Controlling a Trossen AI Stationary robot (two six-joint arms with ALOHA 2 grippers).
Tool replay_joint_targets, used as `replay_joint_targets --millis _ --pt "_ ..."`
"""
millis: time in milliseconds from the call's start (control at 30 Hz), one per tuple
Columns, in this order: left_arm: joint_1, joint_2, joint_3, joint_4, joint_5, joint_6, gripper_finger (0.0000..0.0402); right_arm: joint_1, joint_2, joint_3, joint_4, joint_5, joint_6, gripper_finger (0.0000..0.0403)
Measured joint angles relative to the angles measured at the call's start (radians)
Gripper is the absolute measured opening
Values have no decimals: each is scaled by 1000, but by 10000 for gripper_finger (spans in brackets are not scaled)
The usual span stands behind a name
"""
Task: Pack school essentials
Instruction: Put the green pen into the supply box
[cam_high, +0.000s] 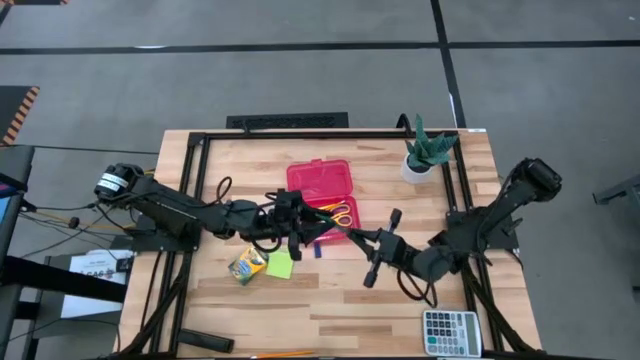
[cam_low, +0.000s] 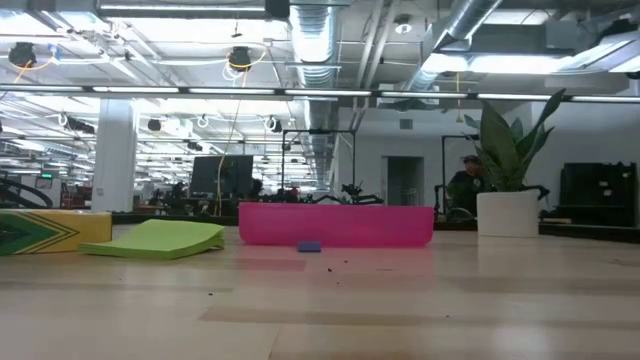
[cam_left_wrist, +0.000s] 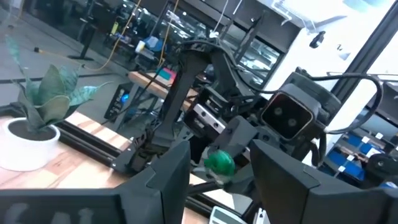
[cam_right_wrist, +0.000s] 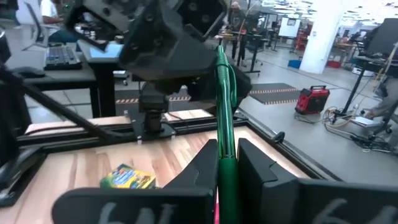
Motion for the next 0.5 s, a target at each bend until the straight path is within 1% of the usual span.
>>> replay_joint_targets --millis 100,200,367,500 --pt "0 0 0 0 0 10 155 -23 0 0 6 -19 -14 44" --pt "1 0 0 0 18 11 140 -34 0 0 21 -25 -40 44" --pt "1 0 0 -19 20 27 98 -55 0 0 79 -60 -110 46" --pt "8 0 0 -18 18 37 59 -66 -1 0 86 -74 -117 47"
